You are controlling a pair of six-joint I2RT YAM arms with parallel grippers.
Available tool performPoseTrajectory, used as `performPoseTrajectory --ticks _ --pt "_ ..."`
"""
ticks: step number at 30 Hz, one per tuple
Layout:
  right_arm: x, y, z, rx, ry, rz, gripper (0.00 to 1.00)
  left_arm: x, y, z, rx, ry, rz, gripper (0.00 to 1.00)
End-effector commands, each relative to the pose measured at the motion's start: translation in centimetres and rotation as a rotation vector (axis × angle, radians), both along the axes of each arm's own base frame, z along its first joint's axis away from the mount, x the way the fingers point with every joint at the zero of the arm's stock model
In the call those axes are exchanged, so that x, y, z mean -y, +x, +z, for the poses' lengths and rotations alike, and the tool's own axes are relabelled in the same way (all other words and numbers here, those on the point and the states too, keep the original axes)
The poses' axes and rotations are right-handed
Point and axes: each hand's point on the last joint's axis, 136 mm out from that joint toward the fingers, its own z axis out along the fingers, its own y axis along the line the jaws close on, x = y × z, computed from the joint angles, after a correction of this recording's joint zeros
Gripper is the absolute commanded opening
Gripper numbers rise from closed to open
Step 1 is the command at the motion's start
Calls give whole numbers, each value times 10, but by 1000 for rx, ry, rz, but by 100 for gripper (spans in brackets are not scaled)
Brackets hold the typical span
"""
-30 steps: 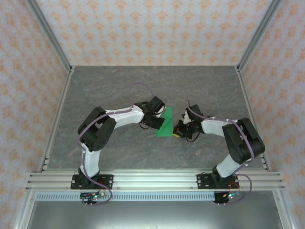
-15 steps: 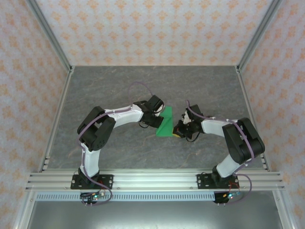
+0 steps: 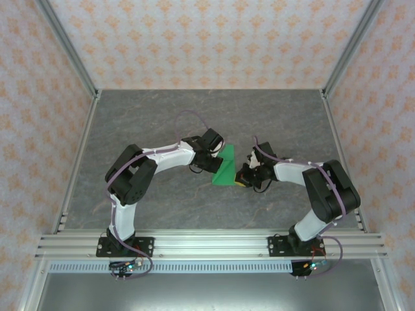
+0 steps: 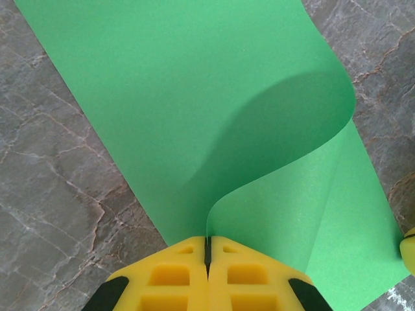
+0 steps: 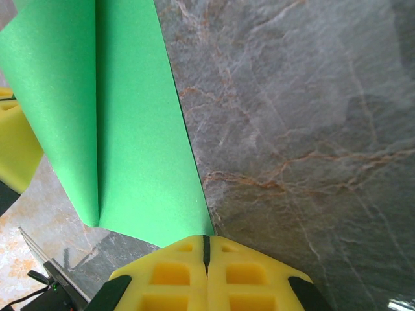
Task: Fold a paper plane with a square sheet of paper (fold left side to right side)
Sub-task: Fold the triangle a second time at the center of the table.
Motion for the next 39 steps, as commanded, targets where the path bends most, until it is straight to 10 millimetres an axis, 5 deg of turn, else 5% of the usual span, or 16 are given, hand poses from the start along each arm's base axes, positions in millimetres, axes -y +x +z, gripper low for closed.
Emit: performPoseTrajectory --ticks 1,39 --pt "22 -21 -30 -97 -145 -12 1 -6 6 -1 18 36 -4 0" --pt "21 -19 -29 -93 -142 -12 1 -11 -1 -23 -21 65 -3 0"
